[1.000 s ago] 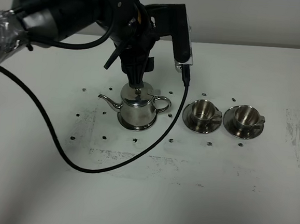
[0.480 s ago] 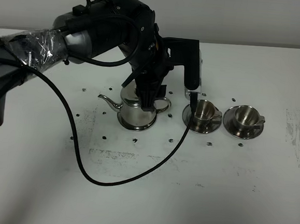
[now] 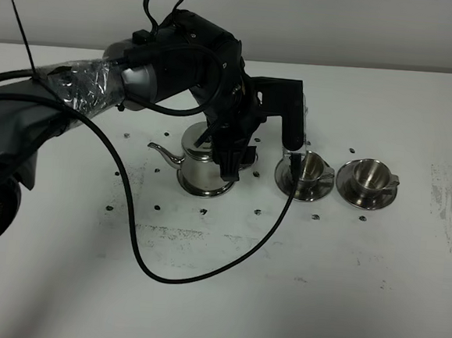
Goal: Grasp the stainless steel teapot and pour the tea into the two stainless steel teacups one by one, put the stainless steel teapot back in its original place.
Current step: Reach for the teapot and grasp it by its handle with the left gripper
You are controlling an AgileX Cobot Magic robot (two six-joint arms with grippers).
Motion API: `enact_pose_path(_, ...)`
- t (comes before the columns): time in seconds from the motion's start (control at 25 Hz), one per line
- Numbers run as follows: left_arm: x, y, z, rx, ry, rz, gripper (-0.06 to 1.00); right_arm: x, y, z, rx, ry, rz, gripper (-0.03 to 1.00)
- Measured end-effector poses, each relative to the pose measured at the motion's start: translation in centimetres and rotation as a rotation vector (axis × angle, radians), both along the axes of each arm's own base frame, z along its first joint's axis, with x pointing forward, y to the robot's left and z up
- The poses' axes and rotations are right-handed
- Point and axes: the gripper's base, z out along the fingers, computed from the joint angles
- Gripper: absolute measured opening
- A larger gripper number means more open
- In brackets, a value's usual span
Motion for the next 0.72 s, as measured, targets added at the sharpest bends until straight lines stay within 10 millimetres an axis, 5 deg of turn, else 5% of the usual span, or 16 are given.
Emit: enact_pose_path(0.72, -1.8, 0.1, -1.5, 0.014, 0.249, 0.039, 0.61, 0.0, 0.0, 0.0, 0.000, 0.000, 0.000, 0.50)
